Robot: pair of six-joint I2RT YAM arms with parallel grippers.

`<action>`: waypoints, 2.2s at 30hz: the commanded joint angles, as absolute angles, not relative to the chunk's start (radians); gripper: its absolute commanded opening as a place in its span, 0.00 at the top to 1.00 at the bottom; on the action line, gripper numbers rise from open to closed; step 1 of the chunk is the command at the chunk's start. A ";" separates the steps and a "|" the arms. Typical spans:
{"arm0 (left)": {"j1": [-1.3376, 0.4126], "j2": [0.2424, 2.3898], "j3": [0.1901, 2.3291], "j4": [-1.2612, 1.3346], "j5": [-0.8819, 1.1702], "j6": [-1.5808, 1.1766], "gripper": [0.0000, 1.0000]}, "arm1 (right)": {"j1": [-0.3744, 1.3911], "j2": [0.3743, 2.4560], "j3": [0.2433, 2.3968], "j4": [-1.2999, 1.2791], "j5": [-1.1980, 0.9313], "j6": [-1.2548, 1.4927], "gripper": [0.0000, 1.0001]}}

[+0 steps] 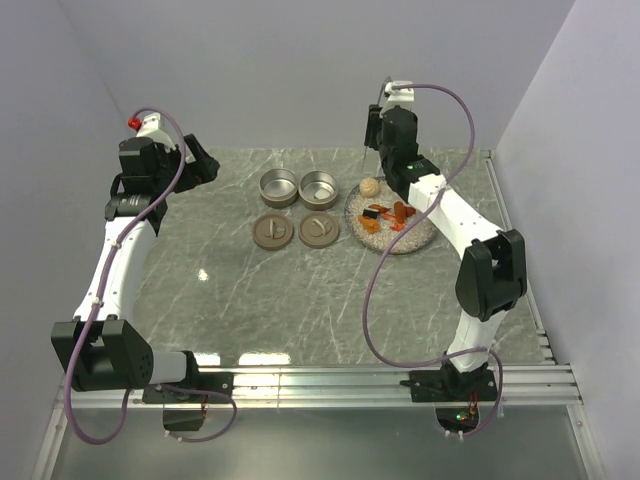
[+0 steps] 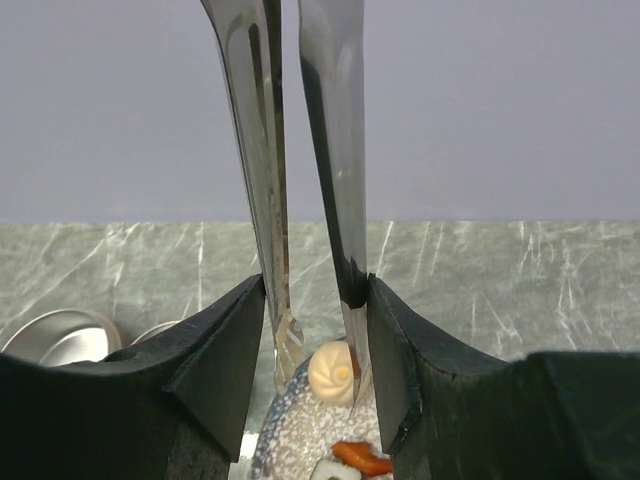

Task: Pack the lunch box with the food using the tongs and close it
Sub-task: Pick up the food using the clamp, then place the food into the lunch box

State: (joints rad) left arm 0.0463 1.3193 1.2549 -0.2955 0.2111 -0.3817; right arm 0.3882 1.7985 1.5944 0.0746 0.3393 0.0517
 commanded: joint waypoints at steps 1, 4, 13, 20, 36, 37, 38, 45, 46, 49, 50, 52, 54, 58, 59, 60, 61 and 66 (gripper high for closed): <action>0.044 1.318 1.270 -0.282 0.196 -0.373 0.01 | 0.365 1.828 1.597 0.156 0.354 0.040 0.48; 0.044 1.325 1.278 -0.288 0.189 -0.373 0.02 | 0.354 1.851 1.597 0.160 0.350 0.046 0.48; 0.044 1.365 1.319 -0.313 0.179 -0.376 0.02 | 0.339 1.913 1.598 0.201 0.339 0.064 0.48; 0.044 1.385 1.331 -0.321 0.181 -0.388 0.03 | 0.339 1.953 1.608 0.212 0.337 0.087 0.49; 0.040 1.401 1.351 -0.342 0.179 -0.393 0.03 | 0.342 1.916 1.445 0.301 0.353 0.124 0.49; 0.038 1.401 1.353 -0.344 0.176 -0.393 0.03 | 0.347 1.916 1.440 0.308 0.354 0.130 0.49; 0.035 1.401 1.354 -0.345 0.175 -0.393 0.03 | 0.348 1.919 1.440 0.308 0.360 0.133 0.50; 0.021 1.396 1.355 -0.357 0.160 -0.388 0.03 | 0.357 1.930 1.453 0.310 0.387 0.129 0.80; 0.021 1.394 1.351 -0.356 0.160 -0.388 0.04 | 0.356 1.928 1.457 0.301 0.390 0.121 0.82; 0.021 1.384 1.341 -0.348 0.160 -0.393 0.04 | 0.357 1.911 1.491 0.276 0.382 0.098 0.83; 0.021 1.379 1.338 -0.341 0.163 -0.394 0.03 | 0.357 1.904 1.497 0.270 0.380 0.094 0.83; 0.020 1.371 1.327 -0.334 0.163 -0.397 0.03 | 0.357 1.878 1.518 0.252 0.361 0.077 0.83; 0.021 1.367 1.321 -0.324 0.163 -0.400 0.03 | 0.363 1.844 1.531 0.239 0.351 0.068 0.83; 0.021 1.353 1.296 -0.301 0.169 -0.405 0.03 | 0.376 1.790 1.557 0.212 0.336 0.048 0.84; 0.021 1.350 1.292 -0.298 0.170 -0.405 0.03 | 0.379 1.781 1.563 0.204 0.328 0.049 0.84; 0.021 1.348 1.289 -0.293 0.172 -0.406 0.03 | 0.380 1.766 1.568 0.198 0.322 0.051 0.84; 0.021 1.347 1.284 -0.287 0.173 -0.407 0.03 | 0.390 1.758 1.574 0.192 0.316 0.052 0.84; 0.021 1.344 1.278 -0.279 0.181 -0.402 0.03 | 0.437 1.738 1.597 0.181 0.273 0.069 0.83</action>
